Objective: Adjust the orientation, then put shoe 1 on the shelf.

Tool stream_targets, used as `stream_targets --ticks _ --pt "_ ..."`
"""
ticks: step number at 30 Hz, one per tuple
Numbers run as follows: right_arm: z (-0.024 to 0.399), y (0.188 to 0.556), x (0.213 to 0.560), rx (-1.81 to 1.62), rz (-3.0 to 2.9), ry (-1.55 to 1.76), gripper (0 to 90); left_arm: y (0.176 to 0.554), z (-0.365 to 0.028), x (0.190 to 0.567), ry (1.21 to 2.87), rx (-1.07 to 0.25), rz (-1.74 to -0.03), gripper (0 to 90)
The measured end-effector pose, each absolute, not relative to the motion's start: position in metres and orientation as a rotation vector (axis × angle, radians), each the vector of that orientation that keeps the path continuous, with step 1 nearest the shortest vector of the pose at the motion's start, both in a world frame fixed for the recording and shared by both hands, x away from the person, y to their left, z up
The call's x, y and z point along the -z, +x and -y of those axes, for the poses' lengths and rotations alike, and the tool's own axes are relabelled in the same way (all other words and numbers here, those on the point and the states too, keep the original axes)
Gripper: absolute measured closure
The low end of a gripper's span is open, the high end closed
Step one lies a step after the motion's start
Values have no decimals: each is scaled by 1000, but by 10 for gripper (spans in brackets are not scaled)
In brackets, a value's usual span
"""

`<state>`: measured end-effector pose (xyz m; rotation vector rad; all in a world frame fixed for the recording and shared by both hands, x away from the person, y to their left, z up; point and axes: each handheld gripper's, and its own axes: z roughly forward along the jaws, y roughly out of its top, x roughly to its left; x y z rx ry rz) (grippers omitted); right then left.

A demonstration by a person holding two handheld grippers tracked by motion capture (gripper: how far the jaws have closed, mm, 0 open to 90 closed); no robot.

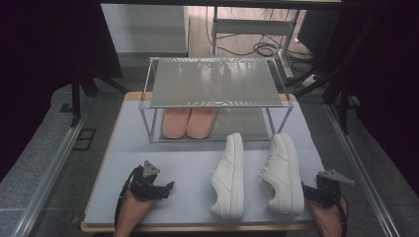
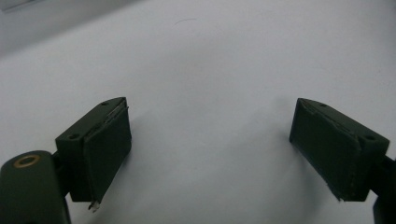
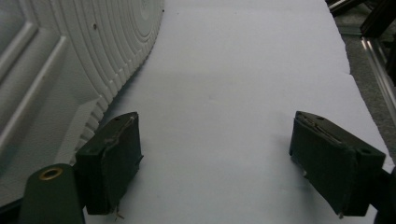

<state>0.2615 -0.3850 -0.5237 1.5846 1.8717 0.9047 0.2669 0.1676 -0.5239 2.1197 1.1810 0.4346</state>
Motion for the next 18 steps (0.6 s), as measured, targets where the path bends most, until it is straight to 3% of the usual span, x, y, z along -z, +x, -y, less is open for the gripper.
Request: stream_targets --ticks 8,18 --pt "388 261 519 -908 -1884 1605 217 267 -168 524 2127 -434 -1178 125" --pt "387 254 490 -953 -1963 1585 483 267 -168 524 2125 -438 -1178 125"
